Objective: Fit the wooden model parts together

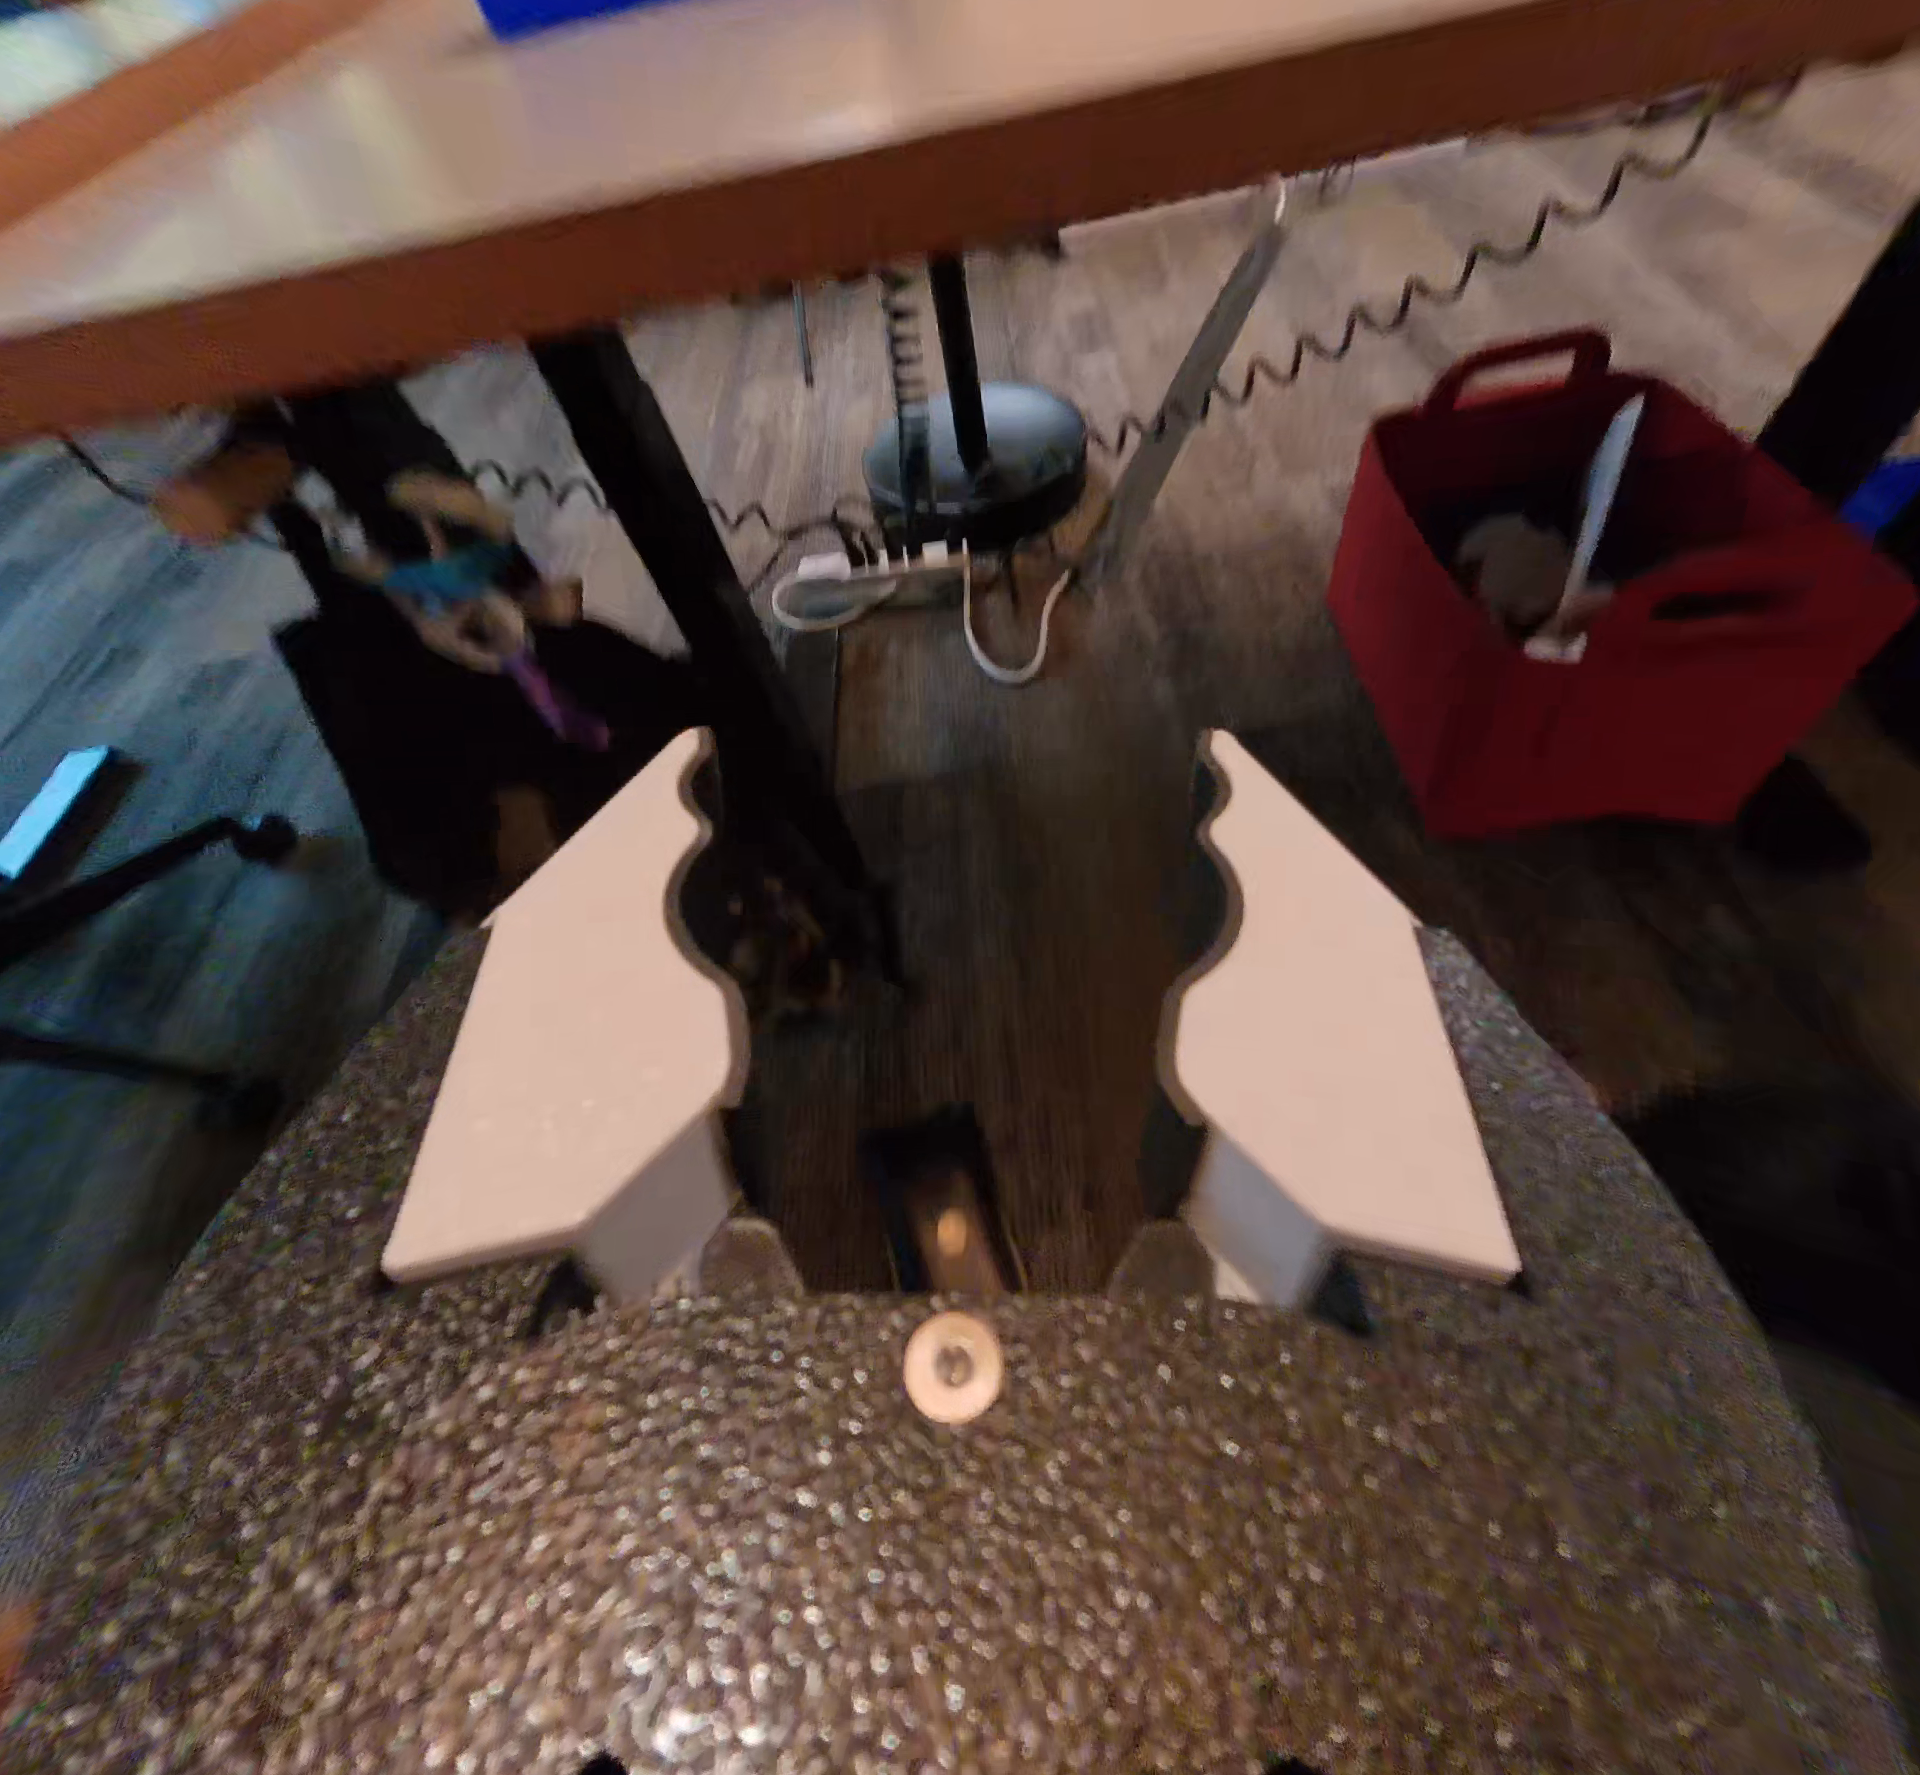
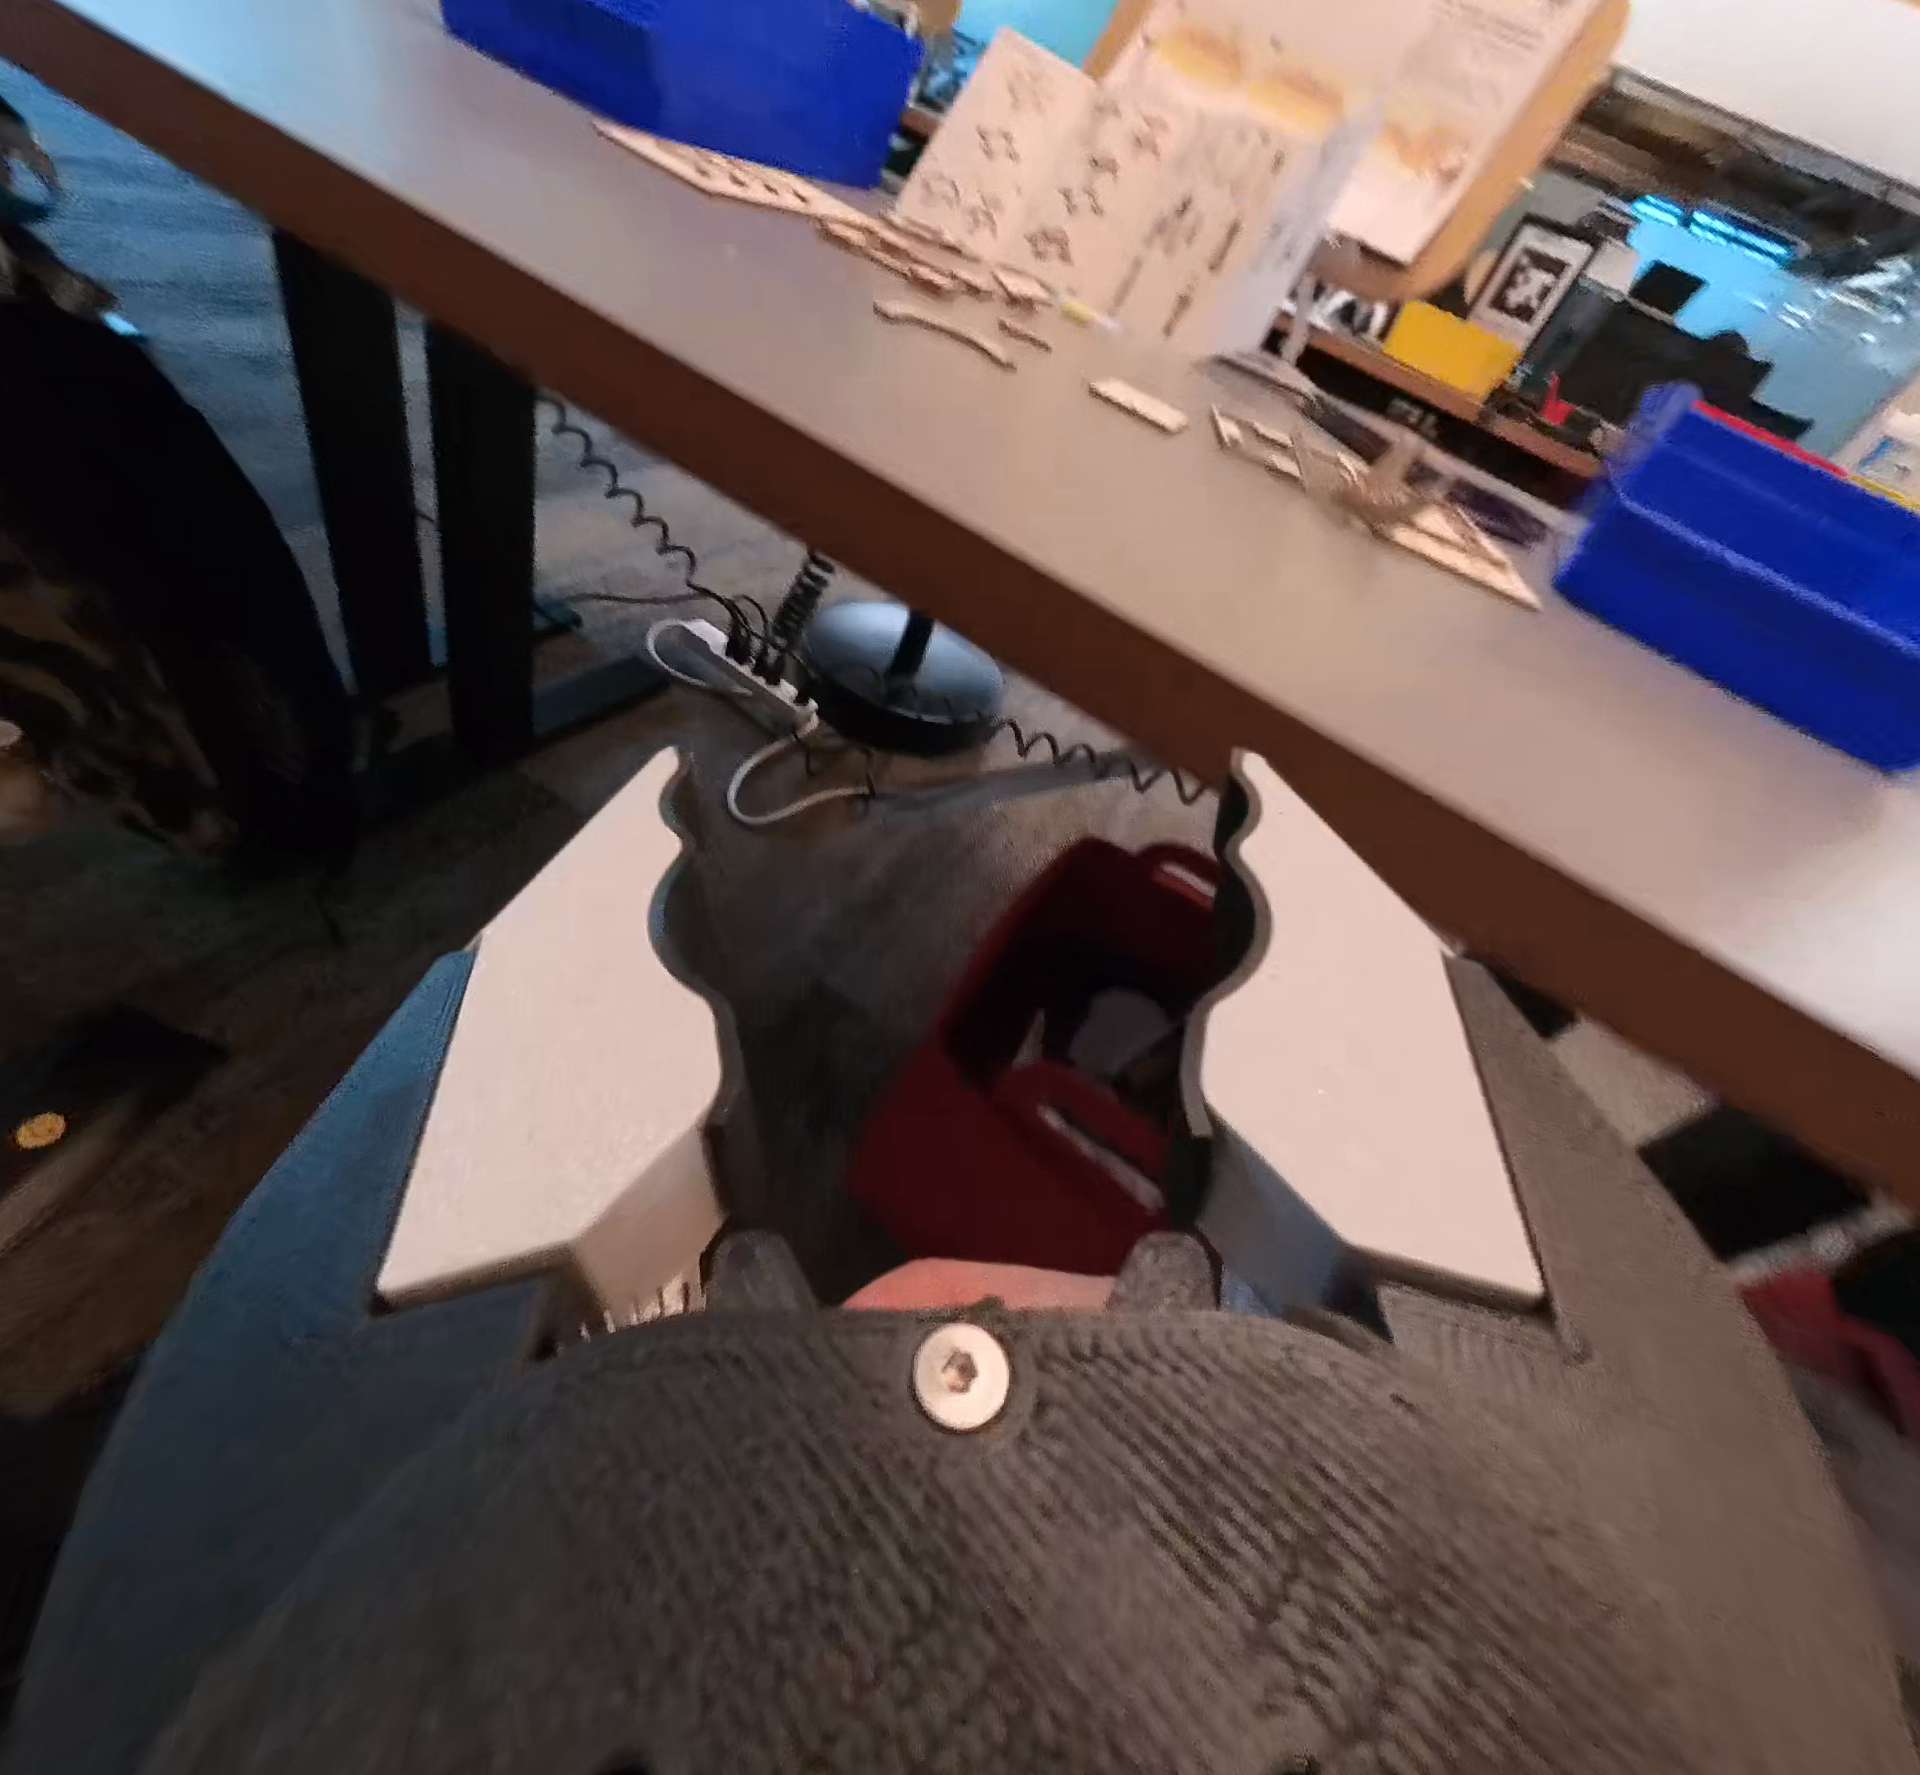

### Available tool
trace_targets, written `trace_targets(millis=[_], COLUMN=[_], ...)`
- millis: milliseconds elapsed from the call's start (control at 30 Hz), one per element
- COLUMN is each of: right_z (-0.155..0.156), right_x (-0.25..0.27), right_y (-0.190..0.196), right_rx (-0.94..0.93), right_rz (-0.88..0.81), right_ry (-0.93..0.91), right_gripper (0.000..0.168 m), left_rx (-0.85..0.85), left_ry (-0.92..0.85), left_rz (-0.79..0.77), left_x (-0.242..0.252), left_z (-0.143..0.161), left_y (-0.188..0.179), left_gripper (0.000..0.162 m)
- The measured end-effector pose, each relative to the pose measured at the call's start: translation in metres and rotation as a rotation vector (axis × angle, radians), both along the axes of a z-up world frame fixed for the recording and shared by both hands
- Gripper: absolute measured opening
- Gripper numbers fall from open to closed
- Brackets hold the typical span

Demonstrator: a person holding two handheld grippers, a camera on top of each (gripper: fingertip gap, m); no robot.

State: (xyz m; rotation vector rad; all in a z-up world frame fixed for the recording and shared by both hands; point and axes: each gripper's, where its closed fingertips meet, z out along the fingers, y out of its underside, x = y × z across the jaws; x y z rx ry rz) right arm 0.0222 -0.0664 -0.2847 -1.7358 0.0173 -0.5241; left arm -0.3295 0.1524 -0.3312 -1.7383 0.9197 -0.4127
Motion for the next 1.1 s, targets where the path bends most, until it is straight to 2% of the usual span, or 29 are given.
trace_targets(millis=[100,167,267,333,433,500,533,567,600,633,667,767,967,1100], right_z=[0.026,0.041,0.059,0.075,0.100,0.110,0.115,0.119,0.122,0.124,0.126,0.135,0.140,0.134], right_x=[0.011,0.021,0.029,0.035,0.050,0.064,0.072,0.078,0.084,0.091,0.098,0.117,0.134,0.145], right_y=[0.045,0.066,0.084,0.086,0.077,0.069,0.066,0.064,0.064,0.064,0.064,0.062,0.041,0.026], right_rx=[0.052,0.099,0.150,0.184,0.187,0.165,0.171,0.179,0.184,0.190,0.194,0.209,0.237,0.284], right_rz=[0.018,0.011,0.019,0.007,-0.039,-0.079,-0.096,-0.104,-0.107,-0.111,-0.118,-0.133,-0.124,-0.166], right_ry=[0.008,0.043,0.112,0.134,0.121,0.105,0.103,0.106,0.110,0.112,0.115,0.135,0.215,0.267], right_gripper=[0.095,0.094,0.091,0.089,0.085,0.086,0.086,0.085,0.085,0.085,0.085,0.086,0.085,0.079], left_rx=[0.100,0.120,0.035,0.054,0.029,-0.022,-0.034,-0.038,-0.033,0.021,0.051,-0.020,-0.143,-0.005], left_ry=[-0.072,-0.084,-0.045,-0.076,0.032,0.097,0.137,0.196,0.263,0.299,0.288,0.173,-0.223,-0.179], left_rz=[0.018,-0.029,-0.150,-0.082,0.038,0.011,0.006,0.019,0.048,0.076,0.061,0.050,0.032,-0.002], left_x=[0.060,0.113,0.213,0.264,0.313,0.342,0.353,0.358,0.357,0.354,0.355,0.335,0.260,0.225], left_z=[0.056,0.093,0.120,0.138,0.133,0.116,0.106,0.094,0.083,0.084,0.089,0.109,0.212,0.265], left_y=[0.058,0.099,0.162,0.225,0.309,0.334,0.344,0.355,0.366,0.376,0.378,0.379,0.384,0.393], left_gripper=[0.073,0.071,0.075,0.074,0.083,0.092,0.089,0.083,0.054,0.017,0.004,0.003,0.004,0.004])
